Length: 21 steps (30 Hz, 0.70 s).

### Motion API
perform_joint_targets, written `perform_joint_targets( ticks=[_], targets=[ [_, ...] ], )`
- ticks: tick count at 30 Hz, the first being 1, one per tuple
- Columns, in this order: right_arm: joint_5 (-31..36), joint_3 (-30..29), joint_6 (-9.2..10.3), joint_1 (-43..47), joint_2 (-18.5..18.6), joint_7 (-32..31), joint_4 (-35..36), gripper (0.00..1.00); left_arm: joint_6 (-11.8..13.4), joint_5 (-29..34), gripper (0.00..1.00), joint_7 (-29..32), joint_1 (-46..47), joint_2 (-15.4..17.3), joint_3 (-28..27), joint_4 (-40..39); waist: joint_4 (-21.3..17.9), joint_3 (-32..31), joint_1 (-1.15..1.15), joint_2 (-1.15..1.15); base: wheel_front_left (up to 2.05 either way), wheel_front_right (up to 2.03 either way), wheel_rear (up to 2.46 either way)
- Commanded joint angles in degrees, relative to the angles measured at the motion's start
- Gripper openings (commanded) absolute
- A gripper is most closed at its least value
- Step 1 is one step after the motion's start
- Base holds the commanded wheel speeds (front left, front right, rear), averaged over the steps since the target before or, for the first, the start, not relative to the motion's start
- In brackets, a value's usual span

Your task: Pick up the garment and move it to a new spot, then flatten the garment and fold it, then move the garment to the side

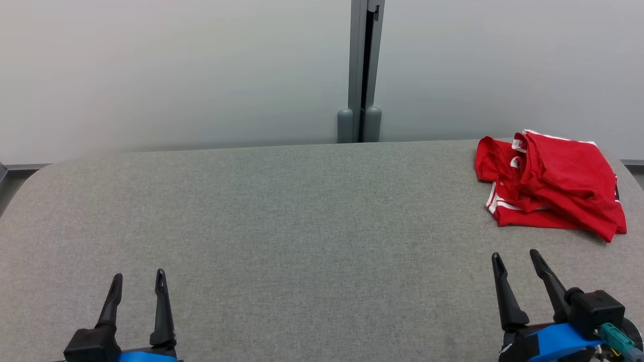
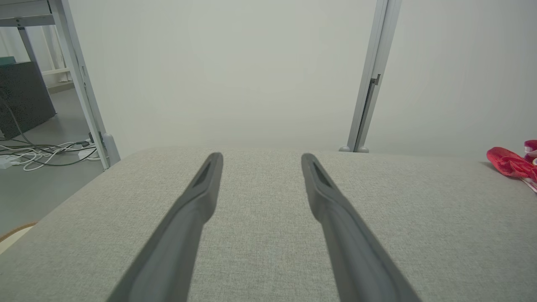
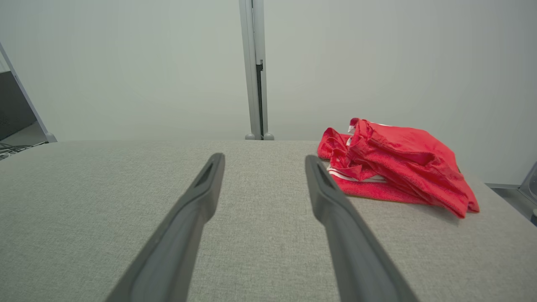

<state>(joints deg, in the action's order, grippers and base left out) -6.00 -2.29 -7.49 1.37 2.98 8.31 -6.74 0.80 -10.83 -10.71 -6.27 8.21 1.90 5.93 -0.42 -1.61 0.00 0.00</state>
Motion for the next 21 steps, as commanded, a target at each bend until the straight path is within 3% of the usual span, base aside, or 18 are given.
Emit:
perform_joint_targets(
  ticks=[1,10,11,16,21],
  targets=[
    [0.01,-0.07,-0.02,0.62,-0.08,-0.16,0.20,1.00,-0.08,-0.31,1.00,-0.06,0.00,0.09,-0.11,-0.20,-0.03,-0.05,0.00,0.00,0.00,0.00,0.00],
    [-0.59,-0.06,-0.02,0.38,-0.10,-0.37,0.24,1.00,0.95,0.04,1.00,0.08,0.07,0.34,0.23,-0.32,-0.05,-0.08,0.00,0.00,0.00,0.00,0.00],
    [-0.24,0.01,0.00,0.00,-0.03,-0.36,-0.07,0.00,0.71,-0.23,0.00,0.03,0.00,0.20,0.38,-0.09,-0.04,-0.09,0.00,0.00,0.00,0.00,0.00],
    [-0.59,0.06,0.00,0.40,-0.37,-0.69,-2.82,0.00,0.63,-0.76,0.00,0.14,-1.28,-0.81,0.65,2.66,-0.04,-0.09,0.00,0.00,0.00,0.00,0.00],
    [-6.59,-0.41,0.00,-0.34,-0.35,-1.84,-3.29,0.00,0.00,-6.37,0.00,1.54,-0.09,-1.12,-0.22,3.25,-0.02,-0.02,0.00,0.00,0.00,0.00,0.00]
  ],
)
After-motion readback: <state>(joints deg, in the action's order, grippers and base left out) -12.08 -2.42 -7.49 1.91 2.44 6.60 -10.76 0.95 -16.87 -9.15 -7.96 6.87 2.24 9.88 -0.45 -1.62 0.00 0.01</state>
